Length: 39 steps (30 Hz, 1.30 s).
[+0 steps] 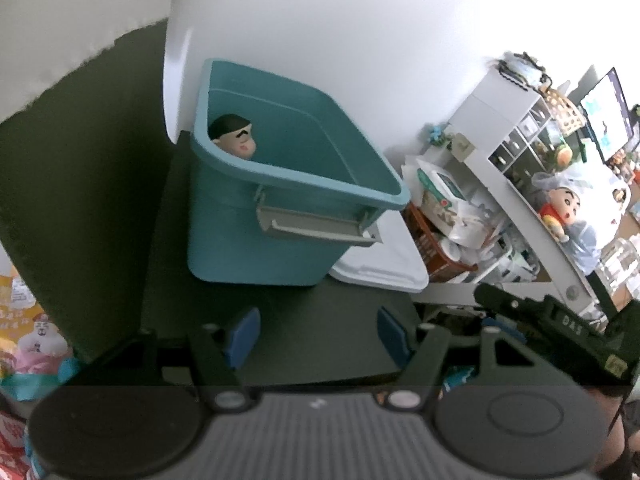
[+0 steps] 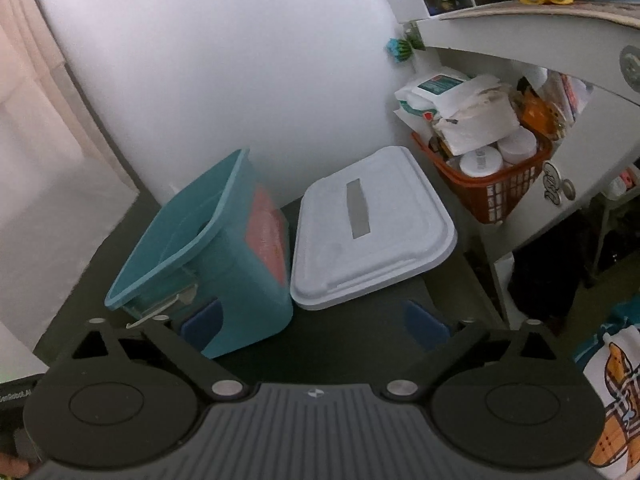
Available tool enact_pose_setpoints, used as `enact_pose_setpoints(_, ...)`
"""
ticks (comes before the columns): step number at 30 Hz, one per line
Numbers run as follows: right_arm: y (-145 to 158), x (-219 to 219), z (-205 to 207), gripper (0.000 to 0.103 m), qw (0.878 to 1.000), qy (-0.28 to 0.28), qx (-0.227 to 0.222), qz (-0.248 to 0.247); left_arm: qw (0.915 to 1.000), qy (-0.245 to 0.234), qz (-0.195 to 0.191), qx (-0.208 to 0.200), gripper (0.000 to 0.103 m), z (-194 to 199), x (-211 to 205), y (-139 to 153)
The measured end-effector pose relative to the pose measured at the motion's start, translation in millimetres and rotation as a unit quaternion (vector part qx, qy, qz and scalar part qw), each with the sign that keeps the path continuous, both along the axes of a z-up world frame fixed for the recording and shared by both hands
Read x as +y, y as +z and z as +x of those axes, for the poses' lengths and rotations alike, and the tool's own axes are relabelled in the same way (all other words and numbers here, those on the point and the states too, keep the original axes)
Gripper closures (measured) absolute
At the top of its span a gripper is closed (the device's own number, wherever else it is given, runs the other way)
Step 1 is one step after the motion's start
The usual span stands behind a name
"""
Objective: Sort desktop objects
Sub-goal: 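Raise the empty right gripper away from the teal bin, then move the open right gripper down onto the white lidded box's edge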
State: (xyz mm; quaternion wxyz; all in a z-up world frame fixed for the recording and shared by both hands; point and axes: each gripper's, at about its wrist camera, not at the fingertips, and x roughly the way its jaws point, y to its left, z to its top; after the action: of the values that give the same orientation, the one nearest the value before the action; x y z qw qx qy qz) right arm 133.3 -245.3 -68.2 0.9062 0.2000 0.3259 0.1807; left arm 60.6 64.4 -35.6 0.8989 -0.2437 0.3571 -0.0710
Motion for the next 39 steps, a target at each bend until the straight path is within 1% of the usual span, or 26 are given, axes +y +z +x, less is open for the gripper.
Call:
enact_pose_setpoints(5,-3,0,1,0.0,1.0,0.001,0.012,0.009,1.0,-0.003,0.004,0.001,0.034,1,-3,0)
enact_pose_setpoints(12,-10,6,6,0.0,1.0,0.001,0.028,0.002,1.0,-0.003,0.005,0.004,0.034,3,-5,-2)
enact_pose_setpoints(17,-16,4,11,0.0,0.998,-0.027,0.049,0.0,0.9999,-0.006,0.011,0.007,0.034,5,-9,-3)
enact_pose_setpoints(21,-24,-4,17,0.0,0.996,-0.039,0.078,0.031,0.9998,-0.01,0.016,0.008,0.034,7,-14,-2)
enact_pose_setpoints(24,-27,-8,19,0.0,0.995,-0.05,0.078,0.032,0.9995,-0.008,0.029,0.009,0.033,7,-18,-2)
enact_pose_setpoints(27,-30,-11,20,0.0,0.995,-0.061,0.071,0.03,0.9994,-0.007,0.032,0.014,0.033,7,-22,-4)
enact_pose_setpoints(29,-34,-13,22,0.0,0.994,-0.065,0.078,0.035,0.9992,-0.01,0.036,0.014,0.033,7,-26,-4)
enact_pose_setpoints(32,-41,-19,27,0.0,0.991,-0.079,0.095,0.053,0.9989,-0.018,0.04,0.017,0.033,8,-33,-5)
enact_pose_setpoints(34,-42,-23,29,0.0,0.989,-0.089,0.098,0.068,0.9986,-0.02,0.044,0.018,0.033,10,-36,-4)
enact_pose_setpoints(39,-40,-31,36,0.0,0.988,-0.105,0.084,0.077,0.9984,-0.019,0.049,0.018,0.033,21,-46,-1)
